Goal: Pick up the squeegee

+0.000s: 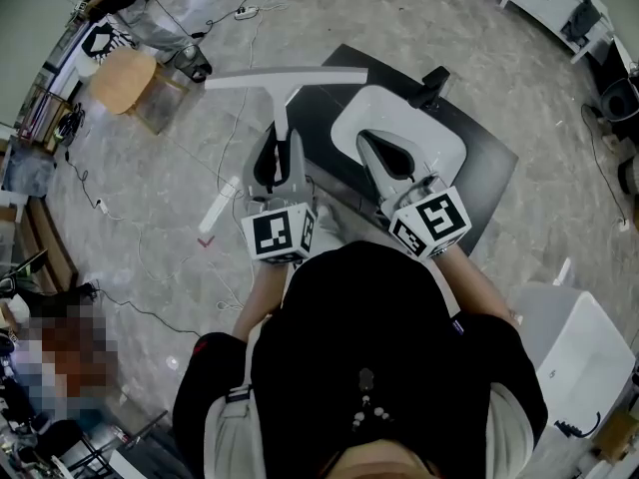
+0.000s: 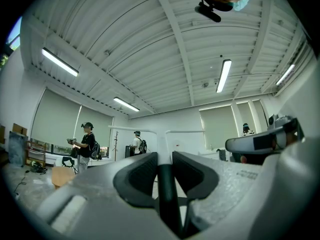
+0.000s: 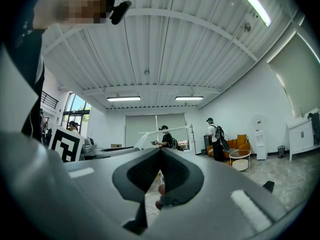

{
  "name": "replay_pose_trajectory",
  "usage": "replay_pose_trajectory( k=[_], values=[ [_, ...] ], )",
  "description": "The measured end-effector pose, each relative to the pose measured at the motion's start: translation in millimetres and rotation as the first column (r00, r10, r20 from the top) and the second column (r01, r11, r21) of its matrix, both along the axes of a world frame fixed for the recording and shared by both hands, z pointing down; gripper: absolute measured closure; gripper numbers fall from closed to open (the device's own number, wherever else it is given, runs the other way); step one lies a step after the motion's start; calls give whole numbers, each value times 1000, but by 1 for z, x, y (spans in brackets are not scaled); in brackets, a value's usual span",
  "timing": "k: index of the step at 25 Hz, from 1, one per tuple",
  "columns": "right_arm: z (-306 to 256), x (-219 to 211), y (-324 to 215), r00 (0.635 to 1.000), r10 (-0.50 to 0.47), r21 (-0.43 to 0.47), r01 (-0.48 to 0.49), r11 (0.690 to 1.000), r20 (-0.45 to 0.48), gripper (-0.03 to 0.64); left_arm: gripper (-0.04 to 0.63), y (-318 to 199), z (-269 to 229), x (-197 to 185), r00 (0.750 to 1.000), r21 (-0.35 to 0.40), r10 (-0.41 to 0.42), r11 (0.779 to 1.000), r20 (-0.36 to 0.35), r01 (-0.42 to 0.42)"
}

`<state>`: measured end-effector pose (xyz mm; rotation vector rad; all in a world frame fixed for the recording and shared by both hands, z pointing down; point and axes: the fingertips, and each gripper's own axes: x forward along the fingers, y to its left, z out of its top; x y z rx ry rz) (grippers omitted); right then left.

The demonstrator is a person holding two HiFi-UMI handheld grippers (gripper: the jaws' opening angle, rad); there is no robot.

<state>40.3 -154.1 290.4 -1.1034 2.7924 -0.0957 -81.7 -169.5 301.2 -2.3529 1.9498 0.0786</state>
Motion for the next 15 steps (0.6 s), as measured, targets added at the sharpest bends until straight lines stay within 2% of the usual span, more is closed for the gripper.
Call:
replay_pose_trajectory(
  k=[15],
  values=[
    [-3,-6,-10,1000,-6,-4,6,1000,-2,616,489,-10,-1,-1,1000,-7,6,1000,9,-6]
  ],
)
